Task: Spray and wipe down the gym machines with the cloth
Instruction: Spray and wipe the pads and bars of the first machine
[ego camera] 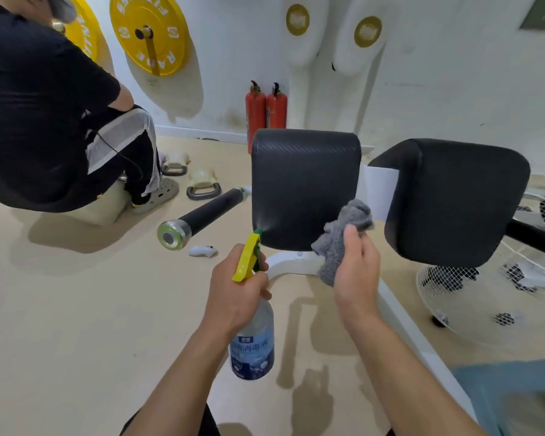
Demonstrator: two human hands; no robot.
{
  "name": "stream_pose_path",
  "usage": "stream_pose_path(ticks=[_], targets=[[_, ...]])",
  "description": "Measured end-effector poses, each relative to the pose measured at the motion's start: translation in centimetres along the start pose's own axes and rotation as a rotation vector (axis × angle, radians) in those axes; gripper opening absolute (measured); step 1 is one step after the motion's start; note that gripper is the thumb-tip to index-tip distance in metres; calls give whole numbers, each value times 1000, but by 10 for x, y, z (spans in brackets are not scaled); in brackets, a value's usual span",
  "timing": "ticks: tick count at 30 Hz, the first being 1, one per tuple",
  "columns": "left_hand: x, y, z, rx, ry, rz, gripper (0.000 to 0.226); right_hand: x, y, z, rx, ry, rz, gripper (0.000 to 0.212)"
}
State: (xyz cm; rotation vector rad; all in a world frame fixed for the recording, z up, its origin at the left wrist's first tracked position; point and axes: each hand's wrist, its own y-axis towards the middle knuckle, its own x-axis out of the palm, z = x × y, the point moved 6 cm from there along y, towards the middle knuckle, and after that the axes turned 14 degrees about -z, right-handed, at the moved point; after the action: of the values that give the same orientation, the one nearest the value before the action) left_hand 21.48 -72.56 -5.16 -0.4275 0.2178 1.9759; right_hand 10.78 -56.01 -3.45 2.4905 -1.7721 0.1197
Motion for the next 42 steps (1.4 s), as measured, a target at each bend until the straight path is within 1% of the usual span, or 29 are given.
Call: stream_pose_path(ticks=[2, 3, 5, 6, 7, 8, 11, 12, 13, 15, 17, 19, 22, 23, 25, 27, 28, 29, 31, 33, 35, 36, 38, 40, 42], targets=[[-5, 0, 0, 8, -62, -17, 20, 20, 8, -30, -188, -155, -61, 5], [-9, 0, 0, 17, -94, -23, 20, 32, 13, -49, -303, -250, -90, 11], [-15, 2, -3, 32, -157, -30, 17, 55, 31, -78, -541, -500, -128, 43], [-18, 3, -7, 30, -177, -33, 21, 68, 45, -89, -632, -659, -139, 53], [-21, 3, -12, 20, -201, -36, 28, 82, 59, -98, -700, -822, -153, 57], [-23, 4, -16, 6, -242, -39, 33, 95, 73, -103, -755, -978, -166, 56], [-27, 4, -27, -28, -404, -26, 34, 131, 101, -91, -865, -1454, -278, 47], [-27, 3, -29, -36, -448, -25, 35, 137, 104, -81, -897, -1571, -313, 45], [-28, 4, -30, -38, -486, -27, 36, 141, 104, -73, -932, -1637, -322, 43], [-29, 5, -34, -45, -540, -45, 38, 142, 96, -59, -1010, -1680, -327, 38], [-30, 7, -36, -43, -555, -51, 38, 136, 82, -38, -1124, -1723, -392, 33], [-32, 9, -38, -34, -568, -47, 39, 128, 62, -3, -1210, -1790, -533, 33], [-36, 10, -40, -17, -564, -29, 40, 111, 37, 48, -1184, -1957, -770, 38], [-38, 10, -41, -20, -555, -28, 41, 107, 32, 55, -1210, -2018, -836, 39], [-40, 9, -41, -17, -532, -35, 43, 102, 33, 53, -1319, -2097, -944, 38], [-41, 9, -42, -15, -512, -50, 42, 105, 42, 35, -1429, -2089, -1017, 34], [-42, 9, -42, -17, -504, -57, 41, 109, 49, 21, -1458, -2046, -1012, 32], [-41, 9, -42, -18, -505, -63, 40, 115, 59, 2, -1467, -1978, -953, 29], [-40, 9, -40, -8, -497, -64, 38, 129, 83, -44, -1420, -1859, -707, 23], [-38, 9, -37, -7, -482, -65, 38, 142, 109, -82, -1282, -1838, -494, 24], [-36, 9, -35, -7, -489, -63, 35, 153, 126, -103, -1108, -1817, -388, 27], [-35, 9, -34, -7, -491, -56, 33, 158, 129, -107, -1048, -1804, -355, 28], [-33, 10, -31, -4, -492, -43, 32, 169, 122, -100, -985, -1808, -379, 28], [-32, 12, -30, -2, -496, -35, 32, 177, 108, -86, -985, -1846, -454, 27], [-32, 14, -31, -3, -510, -28, 38, 183, 95, -74, -1033, -1905, -496, 25]])
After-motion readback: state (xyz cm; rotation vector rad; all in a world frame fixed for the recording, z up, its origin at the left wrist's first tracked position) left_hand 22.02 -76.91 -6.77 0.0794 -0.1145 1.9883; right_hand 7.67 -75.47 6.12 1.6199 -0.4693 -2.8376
